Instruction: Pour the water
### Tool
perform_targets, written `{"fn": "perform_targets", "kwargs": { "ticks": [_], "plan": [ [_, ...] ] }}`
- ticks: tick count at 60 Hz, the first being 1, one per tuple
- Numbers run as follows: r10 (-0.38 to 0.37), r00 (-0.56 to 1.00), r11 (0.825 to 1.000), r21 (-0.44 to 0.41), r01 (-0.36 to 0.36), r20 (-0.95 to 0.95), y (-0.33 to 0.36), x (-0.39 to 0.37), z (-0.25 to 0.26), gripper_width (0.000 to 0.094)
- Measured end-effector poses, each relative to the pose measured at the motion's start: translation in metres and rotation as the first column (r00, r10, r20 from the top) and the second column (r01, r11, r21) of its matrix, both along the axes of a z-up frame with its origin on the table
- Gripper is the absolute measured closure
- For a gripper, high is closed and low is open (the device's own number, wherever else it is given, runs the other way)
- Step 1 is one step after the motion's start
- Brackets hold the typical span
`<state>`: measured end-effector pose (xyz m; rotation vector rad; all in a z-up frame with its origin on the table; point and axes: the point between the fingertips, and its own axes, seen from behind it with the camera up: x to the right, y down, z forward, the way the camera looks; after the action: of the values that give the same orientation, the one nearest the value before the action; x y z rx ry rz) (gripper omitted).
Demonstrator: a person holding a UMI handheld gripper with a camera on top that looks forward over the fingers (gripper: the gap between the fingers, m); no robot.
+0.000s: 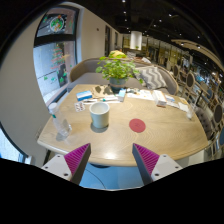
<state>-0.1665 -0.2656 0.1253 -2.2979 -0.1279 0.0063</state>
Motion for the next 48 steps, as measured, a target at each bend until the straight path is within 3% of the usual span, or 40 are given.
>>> {"fn": "perform_targets", "kwargs": {
  "ticks": [15,36,42,48],
  "plan": [
    [0.108,0.990,0.992,0.076,-0.101,-0.088,0.021,-0.157,-0.027,0.0077],
    [0.088,0.993,0.979,0.192,-0.071,-0.083,0.118,-0.239,-0.081,0.0088],
    [0.074,0.996,0.973,0.225,-0.059,-0.058,0.141,-0.241,-0.094,0.0163],
    [0.067,0.996,0.971,0.235,-0.051,-0.063,0.150,-0.244,-0.101,0.0368]
  ]
}}
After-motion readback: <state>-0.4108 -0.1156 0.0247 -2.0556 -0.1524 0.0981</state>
